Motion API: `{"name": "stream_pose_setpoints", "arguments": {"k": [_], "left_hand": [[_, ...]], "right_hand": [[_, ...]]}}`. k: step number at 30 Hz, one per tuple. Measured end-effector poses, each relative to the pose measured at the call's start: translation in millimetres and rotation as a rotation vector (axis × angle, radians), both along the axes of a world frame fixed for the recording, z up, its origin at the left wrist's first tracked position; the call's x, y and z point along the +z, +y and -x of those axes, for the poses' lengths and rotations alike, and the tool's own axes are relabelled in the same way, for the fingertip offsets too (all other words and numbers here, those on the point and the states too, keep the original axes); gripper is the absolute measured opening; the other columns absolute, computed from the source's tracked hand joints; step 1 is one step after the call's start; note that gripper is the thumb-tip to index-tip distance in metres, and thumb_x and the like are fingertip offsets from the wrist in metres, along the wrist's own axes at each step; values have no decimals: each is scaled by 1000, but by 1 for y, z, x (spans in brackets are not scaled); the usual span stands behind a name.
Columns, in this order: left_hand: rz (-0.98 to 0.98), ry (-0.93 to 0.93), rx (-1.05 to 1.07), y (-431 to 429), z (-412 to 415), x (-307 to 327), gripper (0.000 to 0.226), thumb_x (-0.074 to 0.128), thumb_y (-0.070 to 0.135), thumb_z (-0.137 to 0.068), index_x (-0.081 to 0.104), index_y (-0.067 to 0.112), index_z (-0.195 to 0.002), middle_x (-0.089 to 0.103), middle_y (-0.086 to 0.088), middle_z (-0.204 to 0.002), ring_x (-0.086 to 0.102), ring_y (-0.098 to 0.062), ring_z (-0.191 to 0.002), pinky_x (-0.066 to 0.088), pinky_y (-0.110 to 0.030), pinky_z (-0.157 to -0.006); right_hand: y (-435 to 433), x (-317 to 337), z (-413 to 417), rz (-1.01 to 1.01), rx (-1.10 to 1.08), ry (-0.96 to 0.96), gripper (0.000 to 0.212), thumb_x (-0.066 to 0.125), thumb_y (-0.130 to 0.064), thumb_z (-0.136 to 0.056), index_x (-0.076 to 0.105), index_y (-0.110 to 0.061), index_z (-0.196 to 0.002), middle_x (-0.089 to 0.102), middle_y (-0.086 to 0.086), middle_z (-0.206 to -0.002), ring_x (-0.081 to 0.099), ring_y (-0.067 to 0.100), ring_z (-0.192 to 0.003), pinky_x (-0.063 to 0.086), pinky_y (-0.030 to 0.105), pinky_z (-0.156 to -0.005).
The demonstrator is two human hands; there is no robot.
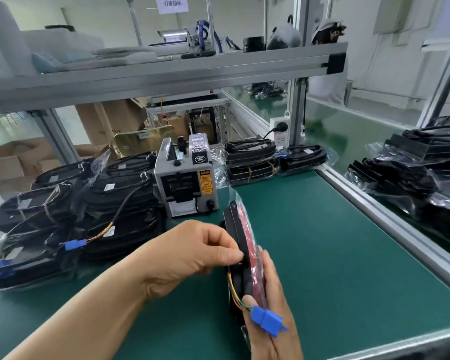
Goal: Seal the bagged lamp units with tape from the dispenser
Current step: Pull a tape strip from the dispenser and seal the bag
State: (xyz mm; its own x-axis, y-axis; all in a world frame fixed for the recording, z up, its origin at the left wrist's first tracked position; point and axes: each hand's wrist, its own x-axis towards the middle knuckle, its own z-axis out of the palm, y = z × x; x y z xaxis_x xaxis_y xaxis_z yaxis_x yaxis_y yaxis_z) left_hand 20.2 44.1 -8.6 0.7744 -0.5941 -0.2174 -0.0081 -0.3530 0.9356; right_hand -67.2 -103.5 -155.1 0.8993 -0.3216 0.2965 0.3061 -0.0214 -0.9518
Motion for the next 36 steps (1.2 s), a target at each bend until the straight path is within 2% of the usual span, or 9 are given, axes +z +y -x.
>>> {"name": "stream_pose_setpoints", "arguments": {"k": [3, 6, 10, 17, 23, 26, 30, 33, 36], "left_hand": [[-85, -58, -27, -5, -5, 2, 20, 74, 14, -85, 70, 21, -67, 60, 5, -67, 42, -5, -58, 35, -16, -55], [-157, -104, -50, -8, -10, 4, 20, 75, 19, -85, 71, 23, -66, 58, 3, -70, 42, -6, -60, 35, -18, -57], [-222, -154, -45, -11, -15, 3, 21, 75, 22, -82, 67, 24, -63, 56, 2, -69, 42, -9, -61, 36, -20, -58], [-239, -151, -47, -11, -20, -1, 26, 72, 14, -85, 62, 20, -62, 54, 0, -69, 41, -15, -66, 38, -20, -54], [-235, -146, -34, -12, -28, -4, 26, 71, 14, -85, 62, 21, -62, 53, -2, -73, 44, -12, -67, 42, -19, -53], [-218, -135, -12, -12, -34, -5, 31, 71, 14, -86, 60, 23, -58, 52, 2, -68, 46, -9, -63, 43, -19, -53], [-154, -83, 47, -13, -43, -7, 28, 67, 9, -89, 60, 19, -63, 48, 10, -53, 42, -4, -50, 44, -20, -53], [-105, -8, 72, -12, -48, -7, 23, 65, 7, -90, 58, 15, -70, 40, 4, -53, 36, -9, -51, 47, -21, -55], [-95, 16, 70, -11, -50, -8, 25, 64, 6, -90, 58, 16, -68, 37, 1, -55, 36, -11, -52, 48, -22, -56]], "right_hand": [[19, 6, -6, 93, 35, 14, 79, 49, -62, -76, 23, -43, -148, 33, -44, -144, 41, -19, -128, 38, 0, -91], [16, 0, -6, 104, 16, 4, 81, 48, -64, -73, 20, -46, -147, 26, -48, -144, 35, -21, -131, 35, -2, -92], [17, 2, -7, 82, 76, 17, 81, 51, -62, -75, 21, -44, -148, 28, -45, -147, 33, -15, -136, 35, 2, -97], [17, 4, -6, 85, 72, -2, 79, 48, -63, -76, 19, -44, -147, 24, -49, -145, 30, -18, -136, 34, 1, -98], [18, 8, -5, 49, 94, -1, 76, 48, -60, -77, 21, -43, -147, 28, -49, -143, 31, -20, -134, 36, 0, -94], [17, 13, -11, 41, 130, 18, 71, 52, -54, -84, 19, -48, -147, 27, -48, -145, 26, -18, -138, 33, 0, -99], [13, 20, -23, 23, 172, 50, 65, 49, -40, -89, 20, -46, -148, 29, -34, -153, 25, -18, -139, 28, 0, -102], [13, 21, -27, 41, 169, 52, 65, 46, -39, -92, 20, -38, -152, 29, -23, -157, 24, -15, -141, 25, 0, -104], [13, 19, -26, 47, 173, 53, 66, 46, -40, -92, 19, -37, -153, 28, -23, -158, 23, -14, -142, 24, 0, -105]]}}
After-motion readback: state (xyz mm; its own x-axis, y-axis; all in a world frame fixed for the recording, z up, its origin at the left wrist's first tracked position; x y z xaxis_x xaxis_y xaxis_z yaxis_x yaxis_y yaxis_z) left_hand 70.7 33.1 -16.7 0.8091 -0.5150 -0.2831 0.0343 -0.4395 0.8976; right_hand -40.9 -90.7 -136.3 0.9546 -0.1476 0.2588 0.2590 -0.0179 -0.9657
